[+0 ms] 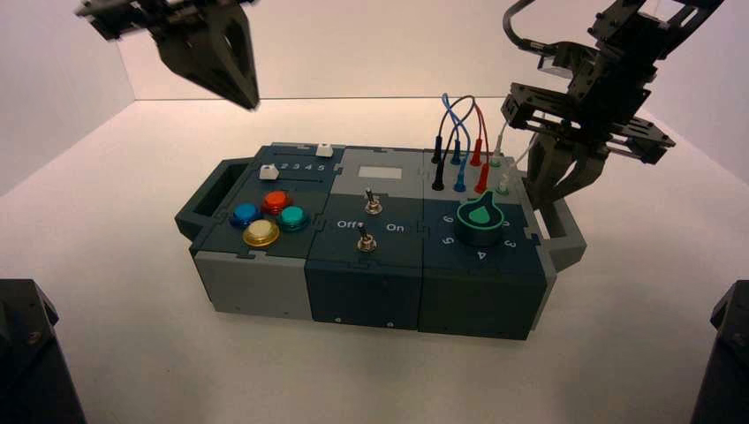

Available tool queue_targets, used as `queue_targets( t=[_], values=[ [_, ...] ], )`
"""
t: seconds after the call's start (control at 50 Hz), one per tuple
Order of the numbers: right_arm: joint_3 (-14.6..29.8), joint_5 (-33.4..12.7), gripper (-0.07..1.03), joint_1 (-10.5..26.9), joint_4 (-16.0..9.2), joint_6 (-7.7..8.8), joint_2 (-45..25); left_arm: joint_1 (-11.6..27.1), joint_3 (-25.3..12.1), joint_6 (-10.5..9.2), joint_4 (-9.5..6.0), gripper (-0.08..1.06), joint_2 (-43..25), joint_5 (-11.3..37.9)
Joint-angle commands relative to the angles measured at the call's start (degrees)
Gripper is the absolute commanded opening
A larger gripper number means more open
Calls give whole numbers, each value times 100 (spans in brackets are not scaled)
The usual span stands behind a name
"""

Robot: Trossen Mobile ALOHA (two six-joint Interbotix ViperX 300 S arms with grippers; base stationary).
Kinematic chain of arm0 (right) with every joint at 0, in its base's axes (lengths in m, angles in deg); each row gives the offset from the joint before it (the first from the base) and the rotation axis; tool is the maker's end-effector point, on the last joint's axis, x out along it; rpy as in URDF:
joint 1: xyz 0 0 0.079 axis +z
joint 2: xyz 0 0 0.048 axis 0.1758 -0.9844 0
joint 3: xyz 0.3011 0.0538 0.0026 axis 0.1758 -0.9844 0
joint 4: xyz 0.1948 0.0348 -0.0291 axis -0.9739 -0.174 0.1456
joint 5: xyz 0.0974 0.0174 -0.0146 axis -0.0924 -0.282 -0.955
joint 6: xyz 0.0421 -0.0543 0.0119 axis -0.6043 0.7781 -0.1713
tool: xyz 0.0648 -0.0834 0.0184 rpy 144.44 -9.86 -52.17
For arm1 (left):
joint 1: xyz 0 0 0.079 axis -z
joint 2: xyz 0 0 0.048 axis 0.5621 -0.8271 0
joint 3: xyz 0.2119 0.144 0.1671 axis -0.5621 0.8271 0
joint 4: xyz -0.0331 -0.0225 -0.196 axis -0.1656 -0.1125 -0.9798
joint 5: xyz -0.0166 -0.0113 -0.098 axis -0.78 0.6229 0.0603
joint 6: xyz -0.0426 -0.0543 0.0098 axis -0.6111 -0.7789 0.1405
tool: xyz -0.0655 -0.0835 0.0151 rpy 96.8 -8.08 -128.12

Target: Flip the top switch on with the left gripper.

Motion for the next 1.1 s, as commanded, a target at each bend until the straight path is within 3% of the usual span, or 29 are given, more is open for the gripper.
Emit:
queue_targets(
  t=[0.02, 0.6, 1.1],
  values=[
    [44, 97, -2, 26, 18, 26, -62, 132, -202, -62, -9, -3, -220, -53],
    [202, 167, -2, 149, 18, 26, -360, 773, -888, -431, -9, -3, -1837, -167],
    [246, 176, -2, 149, 26, 62, -422, 1046, -1345, -510, -9, -3, -2751, -176]
  ],
)
